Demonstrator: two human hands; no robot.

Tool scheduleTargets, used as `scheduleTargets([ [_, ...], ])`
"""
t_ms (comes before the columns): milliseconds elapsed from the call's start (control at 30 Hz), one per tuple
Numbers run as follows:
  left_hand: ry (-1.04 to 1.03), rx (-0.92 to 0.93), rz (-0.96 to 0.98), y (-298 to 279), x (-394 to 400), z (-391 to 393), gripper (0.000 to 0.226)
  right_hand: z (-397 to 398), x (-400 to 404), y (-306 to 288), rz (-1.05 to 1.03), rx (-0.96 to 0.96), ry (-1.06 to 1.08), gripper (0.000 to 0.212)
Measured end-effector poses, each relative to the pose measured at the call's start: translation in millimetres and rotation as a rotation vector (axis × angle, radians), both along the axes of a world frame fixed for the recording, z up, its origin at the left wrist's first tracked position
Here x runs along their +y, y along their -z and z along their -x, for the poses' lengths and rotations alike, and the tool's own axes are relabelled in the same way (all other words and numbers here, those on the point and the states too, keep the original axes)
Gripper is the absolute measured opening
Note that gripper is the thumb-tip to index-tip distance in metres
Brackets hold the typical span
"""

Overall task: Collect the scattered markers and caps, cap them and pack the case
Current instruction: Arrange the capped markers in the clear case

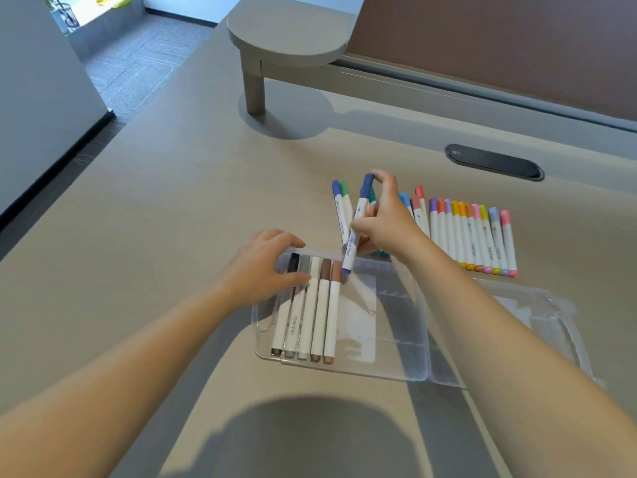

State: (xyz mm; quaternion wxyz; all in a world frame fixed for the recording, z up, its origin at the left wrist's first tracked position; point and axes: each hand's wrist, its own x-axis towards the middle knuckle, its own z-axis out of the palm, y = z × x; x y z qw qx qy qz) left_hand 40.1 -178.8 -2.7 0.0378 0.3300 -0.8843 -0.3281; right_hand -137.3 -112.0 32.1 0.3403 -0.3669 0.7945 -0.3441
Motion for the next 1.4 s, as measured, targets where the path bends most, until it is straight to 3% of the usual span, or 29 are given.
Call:
scheduleTargets([
  [67, 0.083, -0.079, 0.032, 1, 11, 2, 0.059, 0, 16, 4, -0.037, -0.137, 0.028, 0.055],
  [233, 0.122, -0.204, 0.125, 10, 24, 4, 0.074, -9, 40, 16, -0.111, -0.199, -0.041, 0.023],
  [333, 0.111, -0.211, 0.124, 11, 28, 4, 0.075, -14, 45, 22, -0.101, -0.262, -0.064, 0.025],
  [600, 0.133, -0.239, 0.183, 10, 38, 12, 0.076, -15, 49, 31, -0.053, -0.15, -0.015, 0.031],
  [767, 0.177, -0.296, 0.151, 14, 42, 23, 0.077, 1, 55, 34, -0.042, 0.228, 0.062, 0.02],
  [867, 0.201, -0.383, 0.182, 15, 44, 28, 0.081, 11, 58, 37, -0.14, 0.321, 0.081, 0.018],
  [1067, 0.204, -0.428, 0.242, 15, 43, 32, 0.082, 17, 54, 38, -0.181, 0.335, 0.064, 0.017],
  [1400, 0.125, -0.392, 0.244, 20, 14, 7, 0.088, 7, 5, 32, -0.036, 0.425, 0.036, 0.019],
])
